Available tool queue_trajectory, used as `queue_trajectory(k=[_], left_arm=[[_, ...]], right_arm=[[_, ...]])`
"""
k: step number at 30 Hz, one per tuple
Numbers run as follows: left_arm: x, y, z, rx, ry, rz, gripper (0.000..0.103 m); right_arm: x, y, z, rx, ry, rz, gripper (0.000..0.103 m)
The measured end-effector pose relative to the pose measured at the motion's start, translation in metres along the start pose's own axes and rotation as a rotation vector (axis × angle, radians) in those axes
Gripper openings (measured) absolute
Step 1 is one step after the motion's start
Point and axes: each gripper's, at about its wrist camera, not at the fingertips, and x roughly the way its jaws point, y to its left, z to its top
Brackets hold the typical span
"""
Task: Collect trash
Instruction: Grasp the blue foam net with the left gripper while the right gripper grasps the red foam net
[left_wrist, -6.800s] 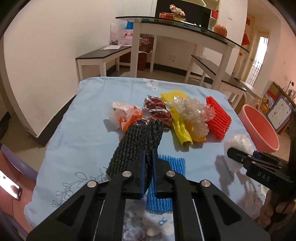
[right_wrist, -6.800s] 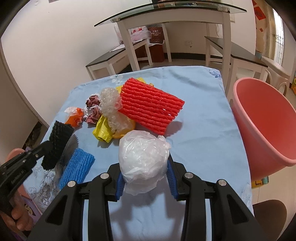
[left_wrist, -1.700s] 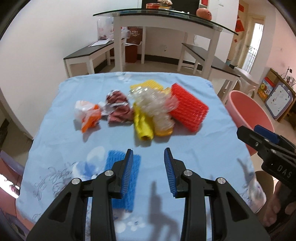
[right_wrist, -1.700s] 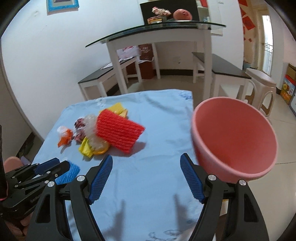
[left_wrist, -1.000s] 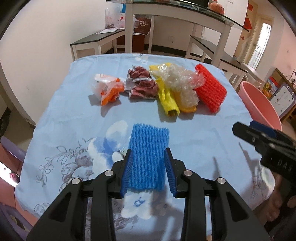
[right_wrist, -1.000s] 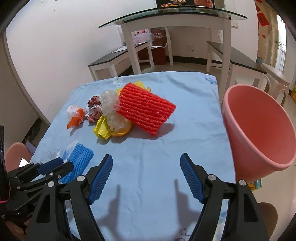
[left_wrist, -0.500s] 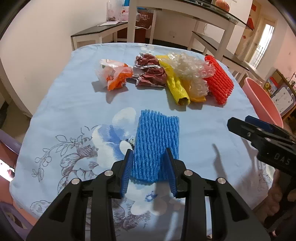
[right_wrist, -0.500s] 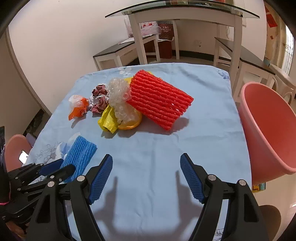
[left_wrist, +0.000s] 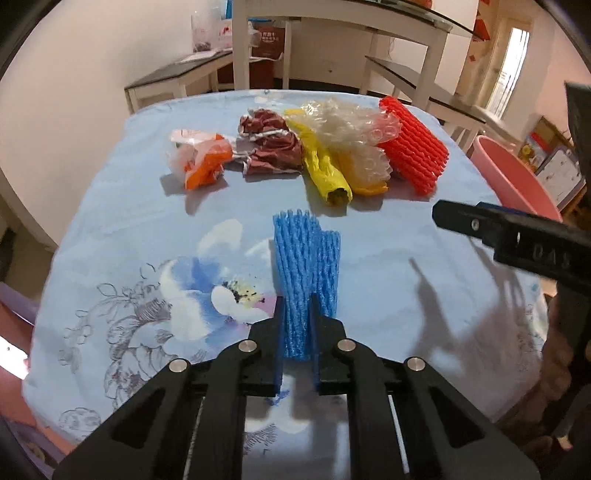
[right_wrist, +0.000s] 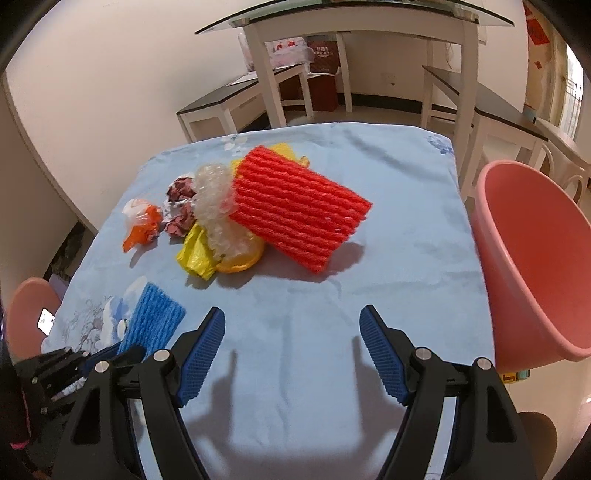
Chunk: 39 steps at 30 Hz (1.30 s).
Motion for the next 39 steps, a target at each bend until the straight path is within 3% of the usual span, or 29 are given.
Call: queue_trajectory(k=[9, 13, 16, 21, 27, 31, 33, 35, 38, 39], left_arm=[[-0.011, 0.014, 0.016, -0.008, -0.057, -0.063, 0.009], [-0.006, 0.032, 0.023, -0.038, -0.041, -0.086, 0.009], [-0.003, 0.045, 0.026, -0.048, -0.034, -0.102, 0.009], [-0.002, 0.065, 0.035, -0.039, -0.023, -0.135, 0.009], [-0.002, 0.078, 0.040, -0.013, 0.011, -0.173, 0.009], [-0.002, 0.075, 0.042, 0.037, 0.031, -0.176, 0.009], [-0.004, 0.074, 0.044, 0.059, 0.036, -0.178, 0.009], [-0.007, 0.073, 0.044, 0.074, 0.027, -0.178, 0.009], [-0.012, 0.072, 0.043, 0.071, 0.016, -0.181, 0.009], [-0.013, 0.071, 0.043, 0.062, 0.011, -0.185, 0.009]], right_arm=[[0.003, -0.018, 0.017, 0.036, -0.009, -0.040, 0.074], [0.004, -0.019, 0.029, 0.036, -0.020, -0.055, 0.074], [0.000, -0.013, 0.043, 0.040, -0.040, -0.013, 0.074], [-0.004, 0.009, 0.065, -0.081, -0.088, -0.006, 0.074], [0.029, 0.005, 0.080, -0.248, 0.041, 0.049, 0.074], [0.045, -0.008, 0.083, -0.223, 0.061, 0.085, 0.074], [0.048, -0.015, 0.080, -0.177, 0.069, 0.125, 0.063], [0.045, -0.021, 0.072, -0.122, 0.072, 0.153, 0.035], [0.034, -0.023, 0.058, -0.084, 0.068, 0.172, 0.021], [0.029, -0.022, 0.055, -0.083, 0.059, 0.159, 0.020]])
